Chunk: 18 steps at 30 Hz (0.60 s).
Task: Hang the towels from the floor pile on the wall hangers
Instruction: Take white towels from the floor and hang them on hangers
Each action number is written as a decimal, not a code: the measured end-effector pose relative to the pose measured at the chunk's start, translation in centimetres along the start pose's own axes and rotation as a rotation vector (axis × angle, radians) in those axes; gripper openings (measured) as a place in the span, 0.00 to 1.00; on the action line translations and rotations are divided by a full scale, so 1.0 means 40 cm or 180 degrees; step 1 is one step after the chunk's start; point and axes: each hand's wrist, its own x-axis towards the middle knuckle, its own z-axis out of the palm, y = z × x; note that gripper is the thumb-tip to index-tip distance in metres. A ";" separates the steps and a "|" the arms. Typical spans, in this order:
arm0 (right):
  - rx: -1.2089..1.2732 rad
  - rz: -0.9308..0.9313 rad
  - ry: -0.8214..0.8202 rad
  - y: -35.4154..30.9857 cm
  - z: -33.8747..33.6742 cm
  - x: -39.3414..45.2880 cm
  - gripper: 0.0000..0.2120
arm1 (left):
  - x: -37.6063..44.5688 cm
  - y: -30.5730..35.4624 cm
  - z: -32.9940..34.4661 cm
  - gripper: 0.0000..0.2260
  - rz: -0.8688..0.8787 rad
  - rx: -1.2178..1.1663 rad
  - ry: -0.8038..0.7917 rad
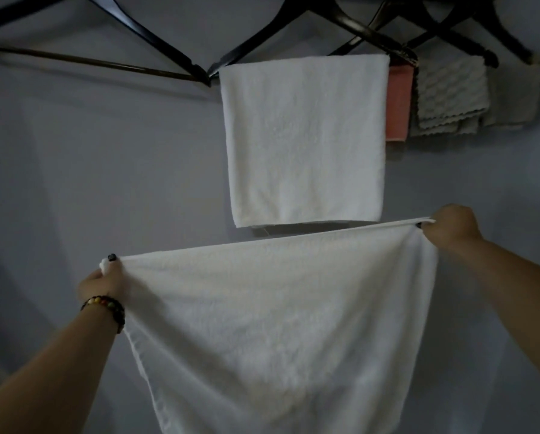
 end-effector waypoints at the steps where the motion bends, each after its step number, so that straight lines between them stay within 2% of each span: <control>1: 0.0004 0.0018 0.0040 -0.006 -0.004 0.001 0.15 | -0.004 -0.001 0.003 0.23 -0.0016 0.0024 0.0028; 5: 0.0105 0.0114 0.0087 -0.017 -0.008 -0.014 0.14 | -0.008 -0.008 -0.002 0.19 0.0014 0.0231 -0.0054; 7: 0.0119 0.0166 0.0084 -0.017 -0.004 -0.028 0.14 | -0.008 -0.015 -0.006 0.21 0.0080 0.0264 -0.0079; 11: 0.0259 0.0230 0.0033 -0.027 0.011 -0.061 0.16 | -0.022 -0.012 0.001 0.21 0.0084 0.0046 -0.0148; 14: 0.0522 0.0015 -0.0058 -0.046 0.025 -0.083 0.20 | -0.042 -0.002 0.020 0.21 0.0043 -0.0225 -0.0270; 18: 0.0751 -0.0455 -0.0019 -0.110 0.030 -0.112 0.09 | -0.080 0.020 0.050 0.18 0.0094 -0.0396 -0.0613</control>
